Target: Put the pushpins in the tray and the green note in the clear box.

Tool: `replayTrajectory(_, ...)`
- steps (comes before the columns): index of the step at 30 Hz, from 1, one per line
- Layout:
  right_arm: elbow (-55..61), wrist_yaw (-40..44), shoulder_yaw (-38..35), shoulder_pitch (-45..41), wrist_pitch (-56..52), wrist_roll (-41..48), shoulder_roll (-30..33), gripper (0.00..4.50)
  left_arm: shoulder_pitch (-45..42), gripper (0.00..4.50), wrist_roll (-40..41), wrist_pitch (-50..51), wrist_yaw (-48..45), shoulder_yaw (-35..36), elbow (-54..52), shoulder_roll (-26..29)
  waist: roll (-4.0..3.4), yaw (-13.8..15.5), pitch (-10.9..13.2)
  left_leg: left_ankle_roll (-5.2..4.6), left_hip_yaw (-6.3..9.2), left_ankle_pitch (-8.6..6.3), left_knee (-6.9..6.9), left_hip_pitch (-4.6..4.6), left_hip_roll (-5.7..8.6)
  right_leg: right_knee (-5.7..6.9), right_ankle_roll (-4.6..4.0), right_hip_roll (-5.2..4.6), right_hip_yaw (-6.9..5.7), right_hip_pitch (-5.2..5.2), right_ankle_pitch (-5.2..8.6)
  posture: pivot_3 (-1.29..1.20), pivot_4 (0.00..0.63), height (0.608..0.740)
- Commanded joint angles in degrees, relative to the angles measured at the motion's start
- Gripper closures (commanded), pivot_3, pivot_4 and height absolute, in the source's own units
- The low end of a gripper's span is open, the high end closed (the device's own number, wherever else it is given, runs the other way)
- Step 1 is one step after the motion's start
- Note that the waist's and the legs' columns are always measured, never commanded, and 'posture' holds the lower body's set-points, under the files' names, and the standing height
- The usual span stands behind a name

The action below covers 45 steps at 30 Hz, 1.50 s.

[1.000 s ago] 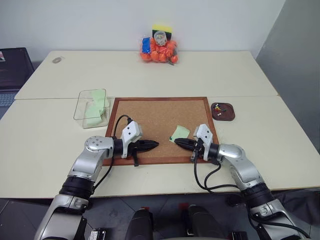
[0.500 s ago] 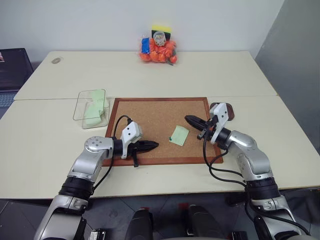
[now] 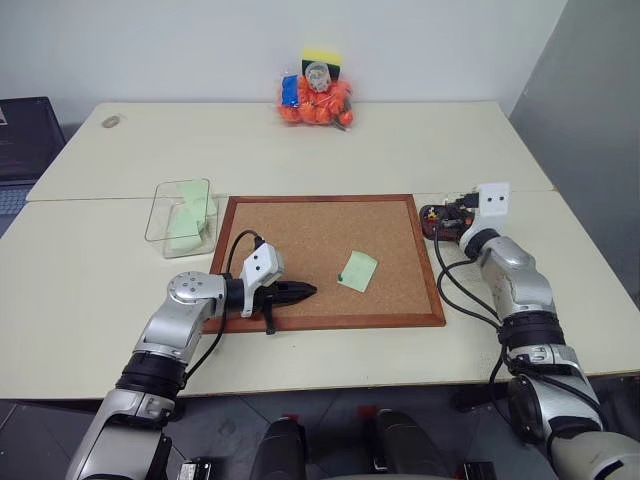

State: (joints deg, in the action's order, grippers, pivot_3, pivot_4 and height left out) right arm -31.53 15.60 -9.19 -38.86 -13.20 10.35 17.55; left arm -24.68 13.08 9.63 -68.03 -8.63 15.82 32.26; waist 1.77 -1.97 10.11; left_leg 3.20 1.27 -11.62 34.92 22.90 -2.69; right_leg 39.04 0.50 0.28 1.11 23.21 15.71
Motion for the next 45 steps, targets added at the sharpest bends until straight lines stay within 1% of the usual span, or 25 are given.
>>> replayTrajectory(1, 0.84, -0.57, -1.36, -1.57, 1.11, 0.49, 0.52, 3.74, 1.41, 4.50, -1.83, 0.87, -0.23, -1.43, 0.72, 0.88, 0.00, 0.00, 0.00, 0.00, 0.00, 0.00, 0.00, 0.00, 0.00, 0.00, 0.00, 0.00, -0.01, 0.00, 0.00, 0.00, 0.150, 0.740)
replayTrajectory(2, 0.61, -0.78, -1.52, -1.59, 1.39, 0.38, 0.58, 3.60, 1.39, 4.50, -1.84, 0.84, -0.28, -1.42, 0.81, 0.92, 0.00, 0.00, 0.00, 0.00, 0.01, 0.00, 0.00, 0.00, 0.00, 0.00, 0.00, 0.00, -0.01, 0.00, 0.00, 0.00, 0.150, 0.740)
replayTrajectory(3, 0.38, -0.97, -1.66, -1.65, 1.58, 0.30, 0.65, 3.18, 1.35, 4.50, -1.85, 0.82, -0.31, -1.41, 0.87, 0.93, 0.00, -0.01, 0.00, 0.00, 0.01, 0.00, 0.00, 0.00, 0.00, 0.00, 0.00, 0.00, 0.00, 0.00, 0.00, 0.00, 0.150, 0.740)
replayTrajectory(4, 0.17, -1.11, -1.76, -1.73, 1.76, 0.25, 0.75, 3.19, 1.33, 4.50, -1.84, 0.81, -0.33, -1.41, 0.89, 0.92, 0.00, -0.01, 0.00, 0.00, 0.01, 0.00, 0.00, -0.01, 0.00, 0.00, 0.00, 0.00, 0.00, 0.00, 0.00, 0.00, 0.150, 0.740)
replayTrajectory(5, 0.05, -1.19, -1.86, -1.83, 1.83, 0.27, 0.83, 2.89, 1.32, 4.50, -1.82, 0.83, -0.33, -1.43, 0.86, 0.89, 0.00, -0.01, 0.00, 0.00, 0.01, 0.00, 0.00, 0.00, 0.00, 0.00, 0.00, 0.00, 0.00, 0.00, 0.00, 0.00, 0.150, 0.740)
replayTrajectory(8, -0.10, -1.21, -2.04, -1.99, 2.02, 0.29, 0.88, 2.27, 1.26, 4.50, -1.81, 0.86, -0.34, -1.49, 0.83, 0.82, 0.00, -0.01, 0.00, 0.00, 0.00, 0.00, 0.00, -0.01, 0.00, 0.00, 0.00, 0.00, 0.00, 0.00, 0.00, 0.00, 0.150, 0.740)
replayTrajectory(9, 0.02, -1.18, -2.06, -1.96, 2.05, 0.27, 0.88, 1.98, 1.22, 4.50, -1.80, 0.88, -0.35, -1.51, 0.86, 0.79, 0.00, -0.01, 0.00, 0.00, 0.00, 0.00, 0.00, -0.01, 0.00, 0.00, 0.00, 0.00, 0.00, 0.00, 0.00, 0.00, 0.150, 0.740)
replayTrajectory(10, 0.10, -1.15, -2.06, -1.93, 2.06, 0.26, 0.89, 1.90, 1.19, 4.50, -1.80, 0.89, -0.37, -1.52, 0.88, 0.77, 0.00, -0.02, 0.00, 0.00, 0.00, 0.00, 0.00, 0.00, 0.00, 0.00, 0.00, 0.00, 0.00, 0.00, 0.00, 0.00, 0.150, 0.740)
replayTrajectory(11, 0.65, -0.63, -1.66, -1.62, 2.30, 0.03, 1.01, 1.59, 1.19, 4.50, -1.79, 0.90, -0.38, -1.54, 0.87, 0.75, 0.00, -0.01, 0.00, 0.00, 0.01, 0.00, 0.00, -0.01, 0.00, 0.00, 0.00, 0.00, 0.00, 0.00, 0.00, 0.00, 0.150, 0.740)
replayTrajectory(12, 1.19, 0.13, -1.07, -1.32, 2.73, -0.28, 1.17, 1.51, 1.14, 4.50, -1.80, 0.90, -0.38, -1.55, 0.93, 0.72, 0.00, -0.01, 0.00, 0.00, 0.01, 0.00, 0.00, 0.00, 0.00, 0.00, 0.00, 0.00, 0.00, 0.00, 0.00, 0.00, 0.150, 0.740)
replayTrajectory(14, 2.28, 1.80, 0.07, -0.71, 3.51, -0.72, 1.36, 1.12, 1.09, 4.50, -1.80, 0.90, -0.38, -1.57, 1.00, 0.68, 0.00, -0.01, 0.00, 0.00, 0.00, 0.00, 0.00, 0.00, 0.00, 0.00, 0.00, 0.00, 0.00, 0.00, 0.00, 0.00, 0.150, 0.740)
replayTrajectory(15, 4.12, 4.71, 1.05, 0.11, 3.06, 0.26, 1.05, 0.85, 1.12, 4.50, -1.80, 0.92, -0.36, -1.59, 0.97, 0.65, 0.00, -0.01, 0.00, 0.00, 0.00, 0.00, 0.00, 0.00, 0.00, 0.00, 0.00, 0.00, 0.00, 0.00, 0.00, 0.00, 0.150, 0.740)
replayTrajectory(16, 5.87, 7.64, 2.11, 0.93, 2.56, 1.18, 0.83, 0.72, 1.18, 4.50, -1.79, 0.92, -0.33, -1.60, 0.92, 0.63, 0.00, -0.02, 0.00, 0.00, 0.00, 0.00, 0.00, -0.01, 0.00, 0.00, 0.00, 0.00, 0.00, 0.00, 0.00, 0.00, 0.150, 0.740)
replayTrajectory(17, 8.31, 11.36, 3.75, 2.19, 2.25, 2.00, 0.74, 0.49, 1.25, 4.50, -1.79, 0.92, -0.31, -1.61, 0.86, 0.61, -0.01, -0.03, 0.00, 0.00, 0.01, 0.00, 0.00, -0.01, 0.00, 0.00, 0.00, 0.00, -0.01, 0.00, 0.00, 0.00, 0.150, 0.740)
replayTrajectory(20, 15.59, 20.36, 7.73, 5.93, 1.62, 4.39, 0.68, 0.49, 1.24, 4.50, -1.79, 0.94, -0.28, -1.60, 0.84, 0.55, -0.01, 0.01, 0.00, 0.00, 0.04, 0.00, -0.01, -0.01, -0.02, 0.00, 0.00, 0.03, -0.03, 0.00, 0.01, 0.00, 0.150, 0.740)
replayTrajectory(22, 20.80, 24.85, 10.31, 8.54, 0.28, 6.08, 0.67, 0.49, 1.23, 4.50, -1.78, 0.91, -0.24, -1.59, 0.85, 0.54, -0.01, 0.02, 0.00, 0.00, 0.04, 0.00, 0.00, 0.00, -0.02, 0.00, 0.00, 0.03, -0.04, -0.01, 0.00, 0.00, 0.150, 0.740)
replayTrajectory(26, 27.62, 30.44, 15.69, 12.49, -1.50, 7.26, 0.27, 0.49, 1.19, 4.50, -1.83, 0.88, -0.11, -1.57, 0.93, 0.55, 0.00, 0.03, -0.01, 0.00, 0.04, 0.00, 0.02, 0.00, -0.02, -0.01, 0.01, 0.03, -0.05, -0.01, 0.00, 0.00, 0.150, 0.740)
replayTrajectory(28, 29.03, 31.93, 18.07, 13.51, -1.49, 6.98, -0.49, 0.49, 1.28, 4.50, -1.89, 0.83, -0.13, -1.63, 0.90, 0.57, 0.00, 0.03, -0.01, 0.00, 0.05, 0.00, 0.01, 0.00, -0.02, -0.01, 0.01, 0.03, -0.06, -0.01, 0.00, 0.00, 0.150, 0.740)
replayTrajectory(35, 26.71, 33.27, 23.22, 12.96, 0.09, 4.61, -2.97, 0.49, 1.26, 4.50, -1.87, 0.95, -0.25, -1.65, 0.86, 0.64, 0.00, 0.04, -0.01, 0.00, 0.06, 0.00, 0.02, -0.01, -0.02, -0.01, 0.01, 0.04, -0.08, -0.01, 0.01, 0.00, 0.150, 0.740)
replayTrajectory(45, 14.59, 32.76, 25.83, 10.02, 6.26, -1.67, -6.08, 0.49, 1.99, 4.50, -1.83, 1.03, -0.05, -1.36, 0.20, 0.93, 0.00, -0.02, -0.01, 0.00, 0.06, 0.00, 0.02, -0.01, -0.03, -0.01, 0.00, 0.04, -0.08, -0.01, 0.01, 0.00, 0.150, 0.740)
